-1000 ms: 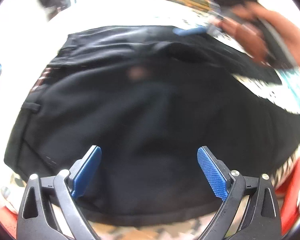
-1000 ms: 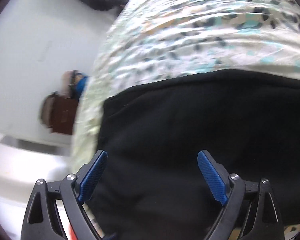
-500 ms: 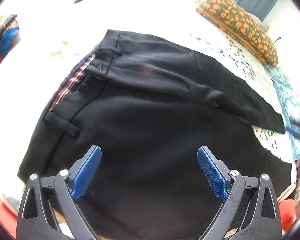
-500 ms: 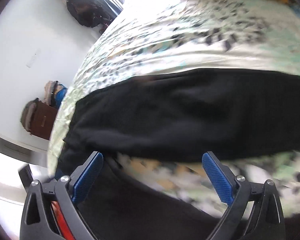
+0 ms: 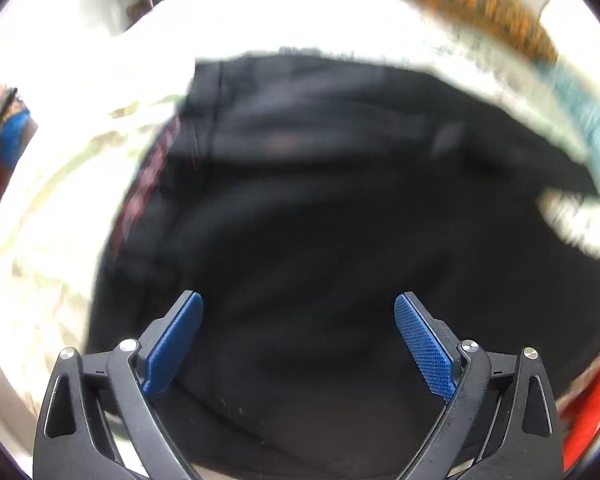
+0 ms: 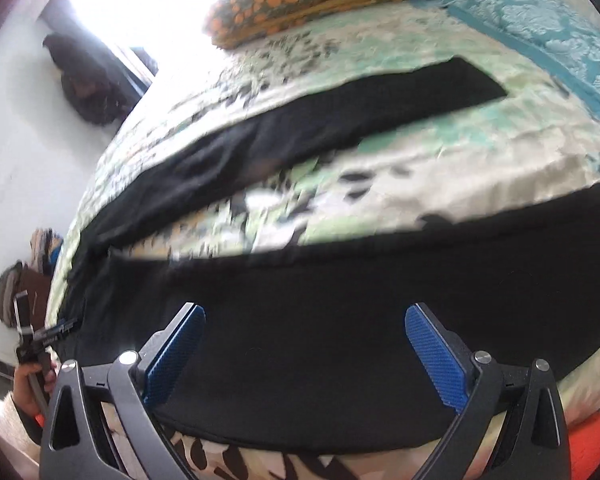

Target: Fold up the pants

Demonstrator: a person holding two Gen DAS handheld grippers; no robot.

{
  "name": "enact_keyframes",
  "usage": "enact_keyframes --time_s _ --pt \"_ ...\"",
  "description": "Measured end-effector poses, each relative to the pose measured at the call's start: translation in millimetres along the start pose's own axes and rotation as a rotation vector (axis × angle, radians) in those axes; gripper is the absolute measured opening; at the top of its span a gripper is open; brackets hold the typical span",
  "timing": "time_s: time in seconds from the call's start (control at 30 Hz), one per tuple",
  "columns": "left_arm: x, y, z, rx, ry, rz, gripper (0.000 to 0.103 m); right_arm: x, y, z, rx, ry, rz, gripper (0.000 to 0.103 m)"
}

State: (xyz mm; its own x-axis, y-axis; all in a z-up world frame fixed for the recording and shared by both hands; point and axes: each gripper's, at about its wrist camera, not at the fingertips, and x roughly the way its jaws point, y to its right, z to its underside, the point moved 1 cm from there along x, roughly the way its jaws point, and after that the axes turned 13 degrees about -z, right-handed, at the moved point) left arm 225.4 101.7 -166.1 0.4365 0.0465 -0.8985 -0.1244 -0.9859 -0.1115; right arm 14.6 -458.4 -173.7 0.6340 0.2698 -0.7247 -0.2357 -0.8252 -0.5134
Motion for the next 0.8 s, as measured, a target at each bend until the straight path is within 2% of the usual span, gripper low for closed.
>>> enact_keyframes --time_s 0.1,0.23,0.33,0.4,0.53,0.63,0.73,0.8 --pt "-16.3 -18.0 -50.3 -0.044 0.06 0.038 0.098 -20.0 13.0 -44.7 -0.021 0.059 0.04 0.1" --pt "-1.9 -26.1 -114.1 -0.084 0.055 0.042 0.098 -28.8 44.6 -125.4 -0.073 0.099 0.138 0.1" --pt "27.6 -26.8 -153.8 -0.111 0.021 -0.028 0.098 -5.6 80.2 -196.4 -0.066 0.068 0.201 0.1" --pt "38.0 -22.6 -165.2 -0.114 0.013 -0.039 0.098 16.5 118.3 -235.0 -0.013 0.012 0.233 0.1" --pt "46.0 -3.9 -170.0 -0.078 0.015 -0.039 0.098 48.4 182.4 -285.9 0.13 -0.013 0.246 0.1" --pt "46.3 21.7 -158.9 -0.005 0.01 -0.055 0.098 86.0 201.7 -312.5 0.137 -0.086 0.184 0.1" --pt "42.7 43.2 -146.2 0.051 0.011 -0.047 0.098 115.9 215.6 -331.1 0.082 -0.142 0.288 0.1" --pt "42.3 51.1 -141.7 0.061 0.011 -0.03 0.098 128.1 226.1 -340.0 0.088 -0.15 0.289 0.099"
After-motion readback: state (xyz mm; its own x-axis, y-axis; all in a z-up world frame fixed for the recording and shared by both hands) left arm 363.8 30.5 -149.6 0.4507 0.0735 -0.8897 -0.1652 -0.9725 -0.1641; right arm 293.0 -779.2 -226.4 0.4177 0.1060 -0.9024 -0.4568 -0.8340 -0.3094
